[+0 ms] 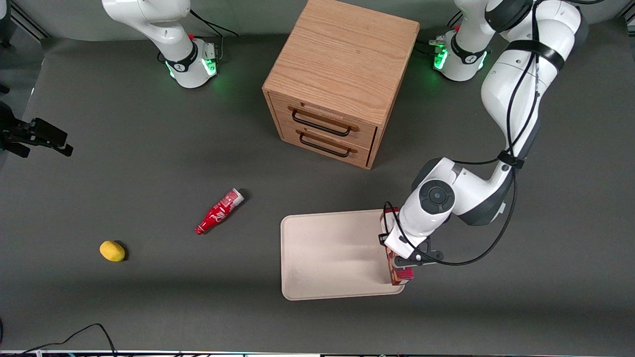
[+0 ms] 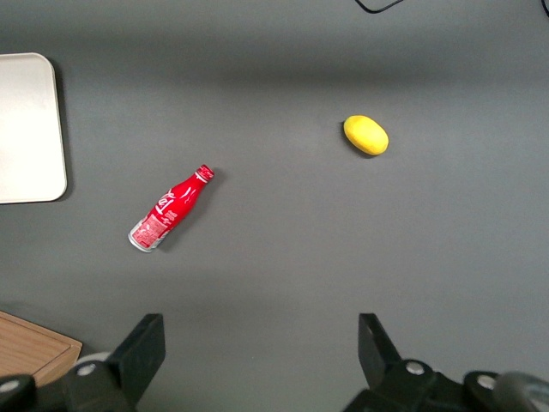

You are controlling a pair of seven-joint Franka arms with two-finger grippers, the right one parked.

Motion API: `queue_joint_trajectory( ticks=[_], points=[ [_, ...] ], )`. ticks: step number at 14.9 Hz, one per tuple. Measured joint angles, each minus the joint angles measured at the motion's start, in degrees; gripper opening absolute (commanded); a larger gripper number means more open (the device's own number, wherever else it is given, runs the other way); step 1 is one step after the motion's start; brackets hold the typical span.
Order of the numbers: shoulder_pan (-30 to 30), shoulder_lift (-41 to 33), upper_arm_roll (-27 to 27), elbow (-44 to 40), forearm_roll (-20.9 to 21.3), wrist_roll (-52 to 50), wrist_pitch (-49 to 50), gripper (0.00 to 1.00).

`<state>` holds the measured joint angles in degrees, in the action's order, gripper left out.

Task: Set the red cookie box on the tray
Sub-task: 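Lower the box onto the tray and open the left gripper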

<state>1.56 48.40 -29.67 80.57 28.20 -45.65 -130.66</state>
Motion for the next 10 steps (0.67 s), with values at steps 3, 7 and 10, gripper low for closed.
queue_joint_trajectory(
  ticks=[3,7,10],
  points=[
    [0.01,0.26,0.0,0.01,0.31,-0.58,-0.53,0.48],
    [0.04,0.57,-0.08,0.04,0.37,-1.01,-0.84,1.0],
    [0.03,0.54,-0.19,-0.07,0.38,-1.35,-0.9,1.0]
  ],
)
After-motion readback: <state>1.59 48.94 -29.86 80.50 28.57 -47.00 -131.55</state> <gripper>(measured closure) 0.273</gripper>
